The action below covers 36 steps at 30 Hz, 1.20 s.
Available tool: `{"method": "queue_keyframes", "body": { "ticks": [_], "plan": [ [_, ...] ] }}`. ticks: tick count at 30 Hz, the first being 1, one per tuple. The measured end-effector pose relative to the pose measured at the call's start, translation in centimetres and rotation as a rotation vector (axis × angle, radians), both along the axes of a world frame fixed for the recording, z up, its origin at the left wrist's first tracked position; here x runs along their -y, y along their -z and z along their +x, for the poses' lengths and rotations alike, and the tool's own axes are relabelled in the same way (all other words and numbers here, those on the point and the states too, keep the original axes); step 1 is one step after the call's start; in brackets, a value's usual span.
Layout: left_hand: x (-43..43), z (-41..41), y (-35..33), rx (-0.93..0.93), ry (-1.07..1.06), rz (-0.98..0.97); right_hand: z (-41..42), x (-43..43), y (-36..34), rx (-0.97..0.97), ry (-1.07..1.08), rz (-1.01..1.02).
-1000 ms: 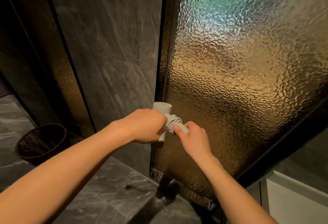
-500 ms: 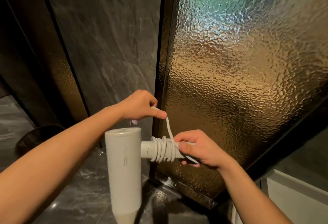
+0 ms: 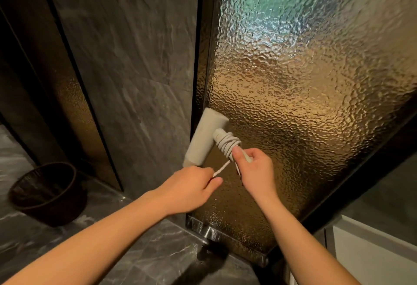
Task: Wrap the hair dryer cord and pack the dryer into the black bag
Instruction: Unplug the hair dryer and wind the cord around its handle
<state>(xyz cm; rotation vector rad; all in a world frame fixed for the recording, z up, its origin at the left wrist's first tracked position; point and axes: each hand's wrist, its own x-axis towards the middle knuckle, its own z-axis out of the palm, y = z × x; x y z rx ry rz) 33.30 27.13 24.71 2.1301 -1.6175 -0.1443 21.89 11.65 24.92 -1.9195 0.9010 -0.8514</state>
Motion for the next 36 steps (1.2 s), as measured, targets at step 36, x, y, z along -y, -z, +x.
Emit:
{"method": "queue_keyframes", "body": {
  "ticks": [36],
  "plan": [
    [1.7,-0.5,2.0,-0.207,0.114,0.155,-2.3,0.5,3.9,0.362,-0.194,0.548]
  ]
}}
